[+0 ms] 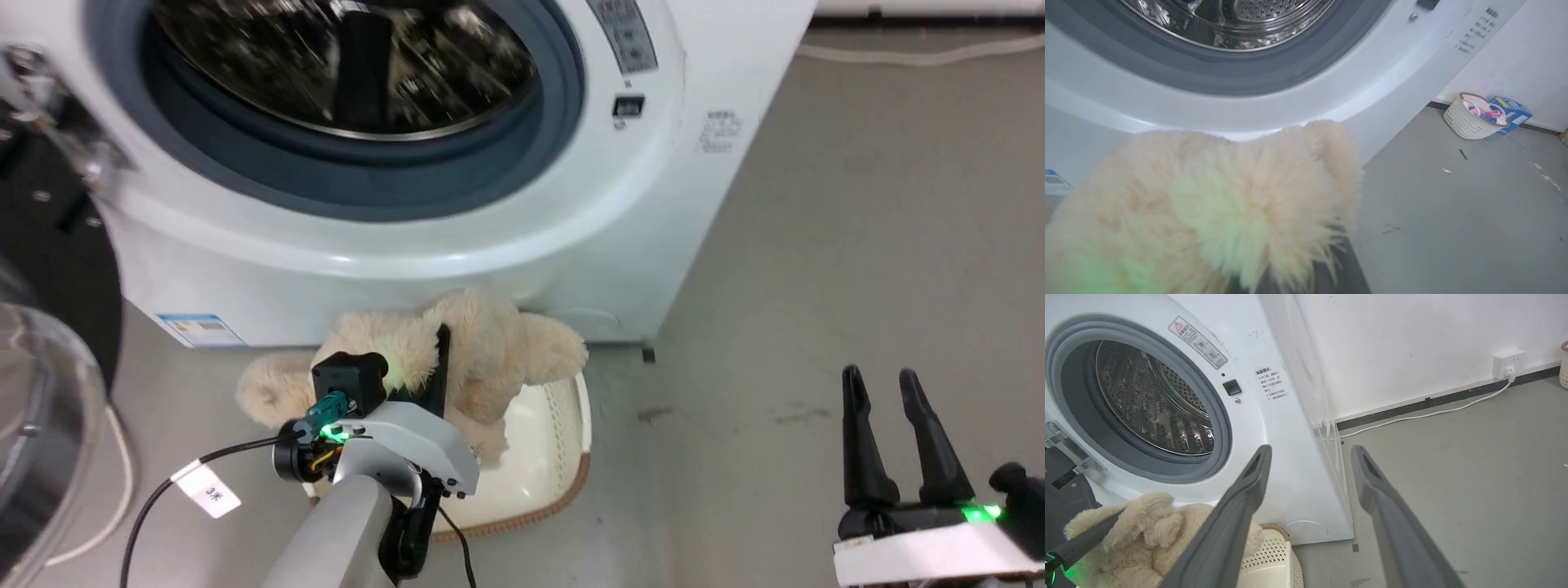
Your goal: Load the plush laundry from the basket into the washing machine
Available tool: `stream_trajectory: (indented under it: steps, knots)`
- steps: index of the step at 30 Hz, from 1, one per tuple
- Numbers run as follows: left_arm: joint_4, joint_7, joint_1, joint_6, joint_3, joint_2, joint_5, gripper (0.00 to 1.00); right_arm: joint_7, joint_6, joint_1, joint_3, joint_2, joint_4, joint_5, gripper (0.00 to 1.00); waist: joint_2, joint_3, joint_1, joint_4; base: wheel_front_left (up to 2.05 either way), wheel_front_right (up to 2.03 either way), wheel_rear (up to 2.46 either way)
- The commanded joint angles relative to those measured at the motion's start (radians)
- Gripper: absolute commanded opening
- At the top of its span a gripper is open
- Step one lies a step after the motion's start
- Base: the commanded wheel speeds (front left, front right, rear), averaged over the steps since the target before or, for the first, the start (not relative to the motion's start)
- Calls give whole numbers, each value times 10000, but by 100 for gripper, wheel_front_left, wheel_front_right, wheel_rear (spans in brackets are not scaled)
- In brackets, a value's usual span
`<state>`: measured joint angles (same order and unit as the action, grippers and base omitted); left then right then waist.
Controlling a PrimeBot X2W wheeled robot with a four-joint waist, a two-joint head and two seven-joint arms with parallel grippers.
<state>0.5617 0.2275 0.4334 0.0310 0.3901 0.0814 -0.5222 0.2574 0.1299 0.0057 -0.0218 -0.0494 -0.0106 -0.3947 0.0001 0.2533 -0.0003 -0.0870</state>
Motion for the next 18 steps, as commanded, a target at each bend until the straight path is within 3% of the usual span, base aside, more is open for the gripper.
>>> stream_trajectory:
  steps: [1,6,18]
  knots:
    - [-421,168,-130,115,13,130,219,0,44,8,207,-41,-8,25,72,100,-1,-602,3,362,0,0,0]
    - [-1581,280,-157,339,19,588,773,0,44,8,574,-74,-8,74,72,100,-1,-1014,3,613,0,0,0]
    - [-1586,173,1405,423,-143,1052,1102,0,44,8,586,-66,-8,27,135,100,-1,-806,3,520,0,0,0]
